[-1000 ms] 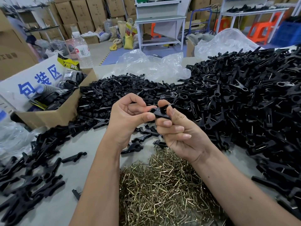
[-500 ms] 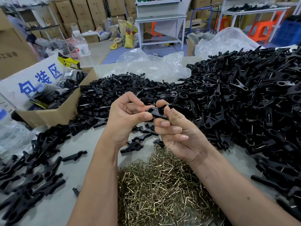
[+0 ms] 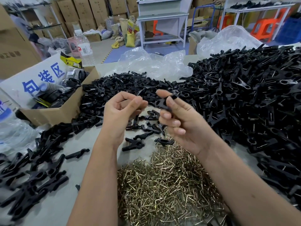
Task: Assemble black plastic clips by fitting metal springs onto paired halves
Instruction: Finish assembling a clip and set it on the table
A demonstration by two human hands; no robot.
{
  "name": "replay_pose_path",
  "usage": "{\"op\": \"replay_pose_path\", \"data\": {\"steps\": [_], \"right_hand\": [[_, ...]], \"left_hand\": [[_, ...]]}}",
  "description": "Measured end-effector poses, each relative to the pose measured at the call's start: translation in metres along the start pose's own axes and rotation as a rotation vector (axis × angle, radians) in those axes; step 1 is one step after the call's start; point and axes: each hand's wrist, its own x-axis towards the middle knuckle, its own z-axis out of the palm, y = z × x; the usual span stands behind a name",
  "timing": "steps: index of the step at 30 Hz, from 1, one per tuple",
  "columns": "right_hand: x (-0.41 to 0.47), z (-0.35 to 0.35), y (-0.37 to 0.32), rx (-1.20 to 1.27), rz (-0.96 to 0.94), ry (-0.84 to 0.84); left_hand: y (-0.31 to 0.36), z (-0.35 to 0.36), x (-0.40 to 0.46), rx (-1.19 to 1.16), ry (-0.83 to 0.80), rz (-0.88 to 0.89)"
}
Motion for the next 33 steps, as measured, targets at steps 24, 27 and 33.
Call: {"op": "replay_pose_path", "data": {"steps": [24,27,33], "right_hand": [[0.014,0.012,0.036,-1.952,-0.214,-0.059],[0.014,0.011,0.035,-1.954,-0.226,-0.106],[0.013,0.004,0.027,-1.522,-0.391,0.251]], "left_hand": [[-0.021,-0.032,0.011,0.896,0.199,-0.203],[-0.022,-0.031,0.012,0.793,0.221,-0.223],[-0.02,-0.025,0.011,0.47,0.207,-0.184]]}}
